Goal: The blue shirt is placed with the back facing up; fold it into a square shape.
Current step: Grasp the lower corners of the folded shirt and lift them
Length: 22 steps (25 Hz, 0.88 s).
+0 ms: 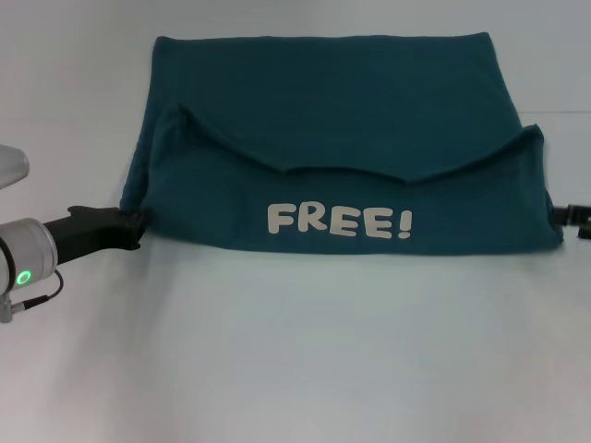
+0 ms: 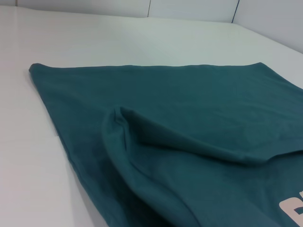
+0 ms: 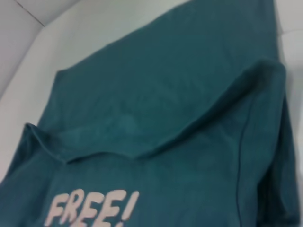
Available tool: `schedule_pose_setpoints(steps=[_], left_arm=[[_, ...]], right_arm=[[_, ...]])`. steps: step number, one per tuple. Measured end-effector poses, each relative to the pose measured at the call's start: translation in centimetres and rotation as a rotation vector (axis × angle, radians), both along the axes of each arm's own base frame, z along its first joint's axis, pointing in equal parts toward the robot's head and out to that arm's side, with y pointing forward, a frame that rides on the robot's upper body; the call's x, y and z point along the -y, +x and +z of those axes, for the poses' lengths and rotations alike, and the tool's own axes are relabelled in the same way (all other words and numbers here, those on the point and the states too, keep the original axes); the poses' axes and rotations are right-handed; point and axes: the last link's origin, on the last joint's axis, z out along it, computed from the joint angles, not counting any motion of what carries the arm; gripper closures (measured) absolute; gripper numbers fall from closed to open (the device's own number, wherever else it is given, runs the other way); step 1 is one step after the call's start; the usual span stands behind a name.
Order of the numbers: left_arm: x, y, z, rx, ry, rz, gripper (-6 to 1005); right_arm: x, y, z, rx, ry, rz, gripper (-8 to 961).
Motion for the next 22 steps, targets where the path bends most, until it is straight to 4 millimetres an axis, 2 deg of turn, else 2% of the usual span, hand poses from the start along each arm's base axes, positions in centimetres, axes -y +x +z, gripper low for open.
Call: schedule_pose_setpoints(steps=[10, 22], left_arm=[[-0.2, 0.1, 0.1, -0.001, 0.0, -0.003, 977], [-0.4, 0.2, 0.1, -0.006, 0.004, -0.002, 976]], right_arm=[[-0.5, 0.6, -2.0, 0.058, 0.028, -0.036, 210], [-1.8, -0.2, -3.1, 0.086, 0.041, -0.02, 241]])
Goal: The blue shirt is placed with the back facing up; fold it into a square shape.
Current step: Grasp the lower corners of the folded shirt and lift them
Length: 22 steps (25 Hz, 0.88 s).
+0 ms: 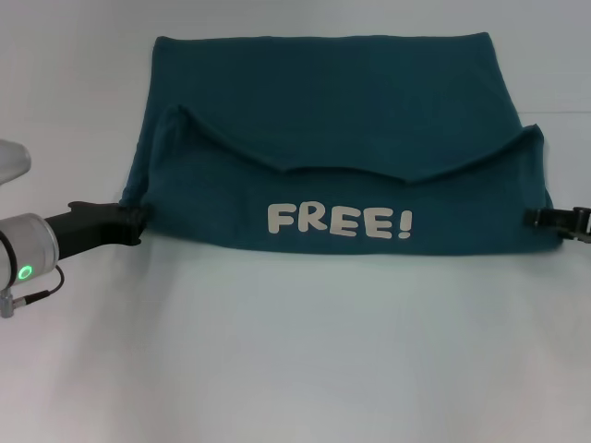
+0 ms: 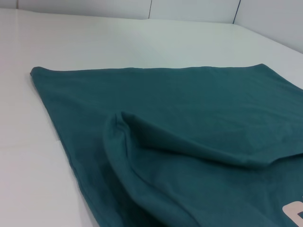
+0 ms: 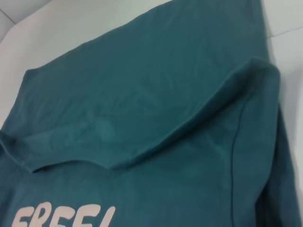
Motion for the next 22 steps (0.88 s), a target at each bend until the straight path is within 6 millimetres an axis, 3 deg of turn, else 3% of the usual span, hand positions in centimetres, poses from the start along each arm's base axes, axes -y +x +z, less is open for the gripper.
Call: schedule_pose_setpoints(steps=[7, 15, 20, 22], left_arm=[[0.0, 0.0, 0.0, -0.002, 0.0, -0.001, 978], [0.0, 0.0, 0.1, -0.001, 0.001, -0.001, 977], [-0.1, 0.0, 0.1, -0.001, 0.001, -0.001, 976], [0.0, 0.0, 0.1, -0.001, 0.001, 0.0, 976]], right_arm=[[-0.6, -0.8, -1.4, 0.029, -0.022, 0.016, 259], [-0.5, -0.9, -1.3, 0.016, -0.021, 0.018, 280], [-0.3, -0.6, -1.2, 0.019, -0.022, 0.017, 499], [-0.2, -0.5, -1.2, 0.02, -0.022, 0.014, 660]])
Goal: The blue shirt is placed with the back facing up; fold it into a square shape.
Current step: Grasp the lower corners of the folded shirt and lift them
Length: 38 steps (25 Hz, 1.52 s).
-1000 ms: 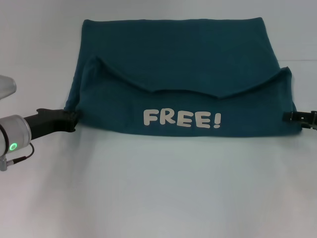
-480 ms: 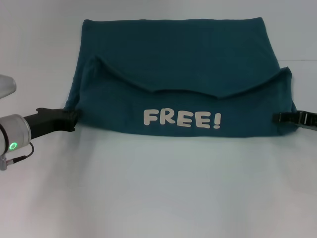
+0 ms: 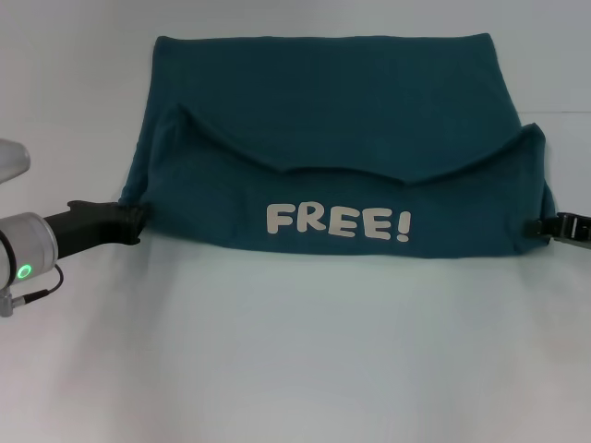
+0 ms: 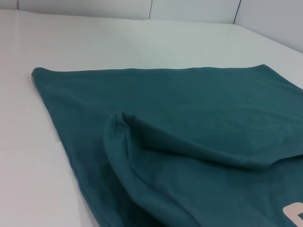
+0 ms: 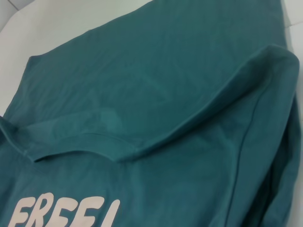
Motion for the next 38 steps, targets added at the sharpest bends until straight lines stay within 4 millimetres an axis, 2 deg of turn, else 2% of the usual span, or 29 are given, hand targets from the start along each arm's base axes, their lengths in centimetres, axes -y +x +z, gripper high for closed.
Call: schedule_pose_setpoints(steps=[1, 6, 10, 19, 30, 38], left_arm=[[0.0, 0.0, 0.0, 0.0, 0.0, 0.0, 977], [0.1, -0.1, 0.0, 0.002, 0.001, 0.003, 977], [0.7, -0.3, 0.4, 0.032, -0.002, 0.016, 978], [3.6, -0.8, 2.2, 0.13, -0.049, 0.024, 976], [8.3, -2.1, 4.5, 0.31, -0.109, 0.048, 978], [12.0, -2.3, 5.1, 0.382, -0.228, 0.038, 977]], right_arm=[[0.0, 0.1, 0.0, 0.0, 0.0, -0.001, 741], [0.4, 0.3, 0.1, 0.0, 0.008, 0.006, 911], [1.0, 0.2, 0.0, -0.04, 0.021, 0.048, 911], [3.2, 0.7, 1.0, -0.094, 0.073, 0.128, 912], [7.9, 1.1, 2.3, -0.118, 0.028, 0.192, 911], [11.2, 1.4, 2.1, -0.13, -0.036, 0.267, 912]])
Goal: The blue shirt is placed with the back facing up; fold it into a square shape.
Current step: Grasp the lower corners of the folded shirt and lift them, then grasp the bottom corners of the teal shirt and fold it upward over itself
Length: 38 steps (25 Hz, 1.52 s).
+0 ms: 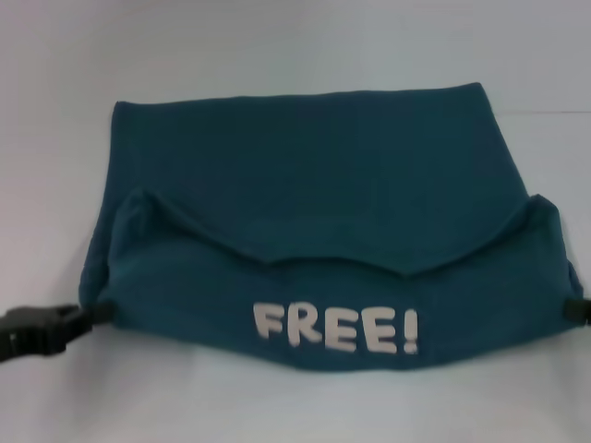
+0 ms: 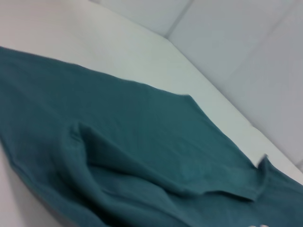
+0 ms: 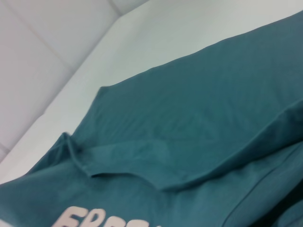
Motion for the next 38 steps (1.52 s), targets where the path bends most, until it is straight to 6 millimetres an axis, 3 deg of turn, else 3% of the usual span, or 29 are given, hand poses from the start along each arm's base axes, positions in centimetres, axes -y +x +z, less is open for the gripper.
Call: schedule_pose_setpoints(steps=[10, 18, 29, 38], left_arm=[[2.7, 0.1, 0.4, 0.043, -0.096, -0.04, 976], [4.0, 0.4, 0.3, 0.051, -0.187, -0.06, 978], [5.4, -0.5, 0.2, 0.055, -0.201, -0.018, 976], [6.3, -1.5, 1.7, 0.051, -0.143, 0.022, 978]], right_arm=[[4.3, 0.2, -0.4, -0.047, -0.047, 0.094, 911], [6.7, 0.7, 0.7, -0.082, -0.027, 0.112, 911], [7.4, 1.2, 1.3, -0.068, -0.027, 0.103, 912], [8.2, 2.0, 1.7, -0.06, 0.013, 0.065, 912]])
